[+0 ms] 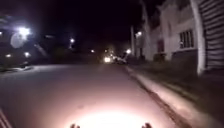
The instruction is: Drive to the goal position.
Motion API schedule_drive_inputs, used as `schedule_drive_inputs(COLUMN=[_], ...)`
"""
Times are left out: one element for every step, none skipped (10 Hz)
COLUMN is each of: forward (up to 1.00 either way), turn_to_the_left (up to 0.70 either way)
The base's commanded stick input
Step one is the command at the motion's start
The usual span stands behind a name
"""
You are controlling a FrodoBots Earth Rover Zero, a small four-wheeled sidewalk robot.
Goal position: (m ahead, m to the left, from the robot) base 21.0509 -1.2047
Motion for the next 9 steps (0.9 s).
schedule_drive_inputs(forward=[0.85,0.85,0.85,0.85,0.85,0.85,0.85,0.85,0.85], turn_to_the_left=[0.0,0.0,0.0,0.0,0.0,0.0,0.0,0.0,0.0])
